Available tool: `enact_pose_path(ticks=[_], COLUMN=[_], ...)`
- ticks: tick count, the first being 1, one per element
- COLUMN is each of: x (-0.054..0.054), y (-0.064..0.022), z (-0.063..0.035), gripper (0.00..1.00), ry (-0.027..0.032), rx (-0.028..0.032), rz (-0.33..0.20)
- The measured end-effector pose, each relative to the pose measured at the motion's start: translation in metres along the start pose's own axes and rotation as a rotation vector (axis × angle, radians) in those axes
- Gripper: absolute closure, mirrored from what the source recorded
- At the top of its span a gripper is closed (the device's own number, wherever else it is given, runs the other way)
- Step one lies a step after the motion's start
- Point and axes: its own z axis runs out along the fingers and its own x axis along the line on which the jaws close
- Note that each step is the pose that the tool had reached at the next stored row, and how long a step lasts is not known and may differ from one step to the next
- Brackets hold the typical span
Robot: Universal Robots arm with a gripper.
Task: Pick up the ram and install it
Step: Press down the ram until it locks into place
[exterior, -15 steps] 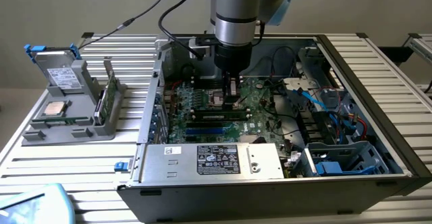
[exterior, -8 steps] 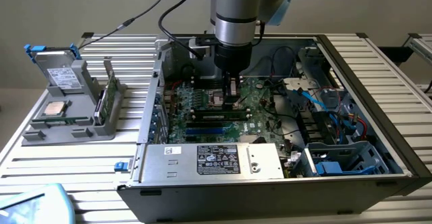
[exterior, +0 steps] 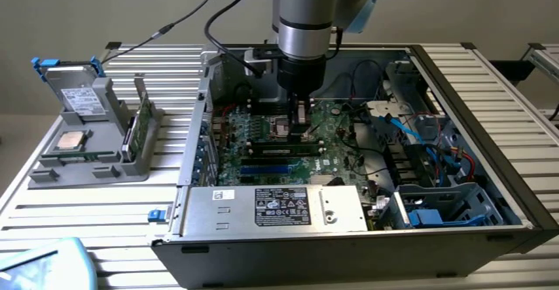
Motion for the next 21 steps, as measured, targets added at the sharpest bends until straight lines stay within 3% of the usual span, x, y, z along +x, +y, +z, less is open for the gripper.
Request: enact_pose_path(ticks=[8, 13, 21], x=[0.0, 0.0, -0.0001], y=[0.0007, 0.0007, 0.0007], z=[0.0, 0.0001, 0.0013], gripper=[0.9, 0.9, 0.9], ry=[-0.0029, -0.0031, -0.0057], rx=[-0.0087, -0.0104, -0.0262], rz=[0.067, 0.08, 0.203])
